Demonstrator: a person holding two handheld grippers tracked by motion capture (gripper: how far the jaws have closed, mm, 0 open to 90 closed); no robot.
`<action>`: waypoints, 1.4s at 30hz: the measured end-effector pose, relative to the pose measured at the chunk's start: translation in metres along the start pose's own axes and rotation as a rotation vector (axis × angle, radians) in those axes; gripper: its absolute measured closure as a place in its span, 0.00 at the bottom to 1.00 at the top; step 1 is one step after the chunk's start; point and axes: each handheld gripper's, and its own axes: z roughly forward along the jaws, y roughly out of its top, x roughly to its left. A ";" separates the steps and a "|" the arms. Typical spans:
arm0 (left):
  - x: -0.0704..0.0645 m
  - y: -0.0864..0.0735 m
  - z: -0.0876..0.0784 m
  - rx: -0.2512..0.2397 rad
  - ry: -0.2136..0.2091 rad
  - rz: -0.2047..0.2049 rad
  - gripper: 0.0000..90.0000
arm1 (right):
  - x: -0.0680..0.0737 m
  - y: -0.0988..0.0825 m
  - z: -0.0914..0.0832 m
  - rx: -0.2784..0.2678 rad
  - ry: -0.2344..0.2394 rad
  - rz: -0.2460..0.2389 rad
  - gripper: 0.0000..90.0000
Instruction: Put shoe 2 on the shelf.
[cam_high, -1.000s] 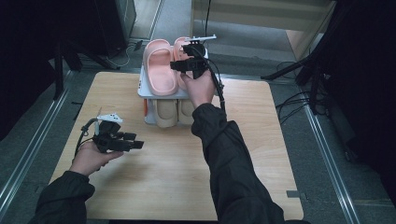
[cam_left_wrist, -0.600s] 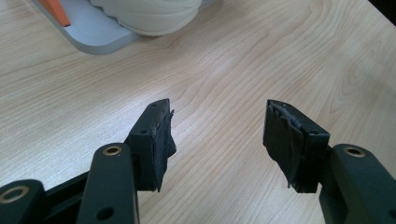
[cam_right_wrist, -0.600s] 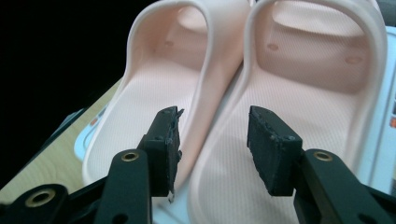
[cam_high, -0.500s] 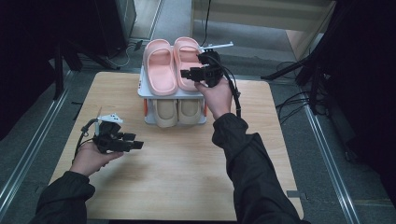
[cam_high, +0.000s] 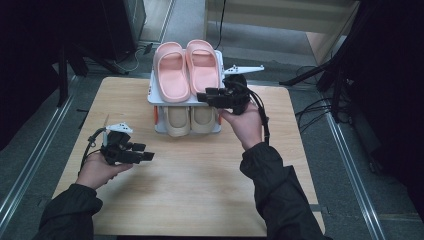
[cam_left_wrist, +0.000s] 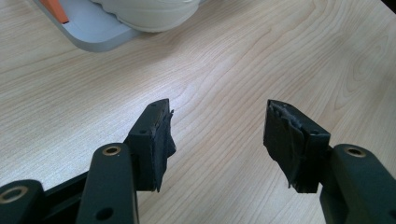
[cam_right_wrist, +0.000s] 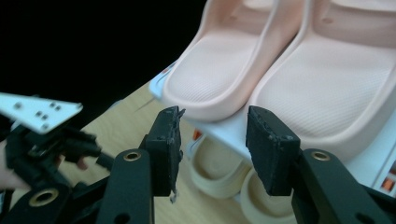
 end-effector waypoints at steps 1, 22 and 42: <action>0.000 0.000 0.000 -0.001 0.001 0.001 0.46 | 0.002 -0.002 -0.002 -0.002 0.005 -0.009 0.61; -0.007 -0.001 0.000 -0.009 0.003 0.010 0.46 | 0.031 -0.083 -0.019 0.081 0.073 -0.251 0.57; -0.023 0.002 0.003 -0.004 -0.027 0.046 0.44 | 0.030 -0.152 -0.001 0.179 0.158 -0.175 0.52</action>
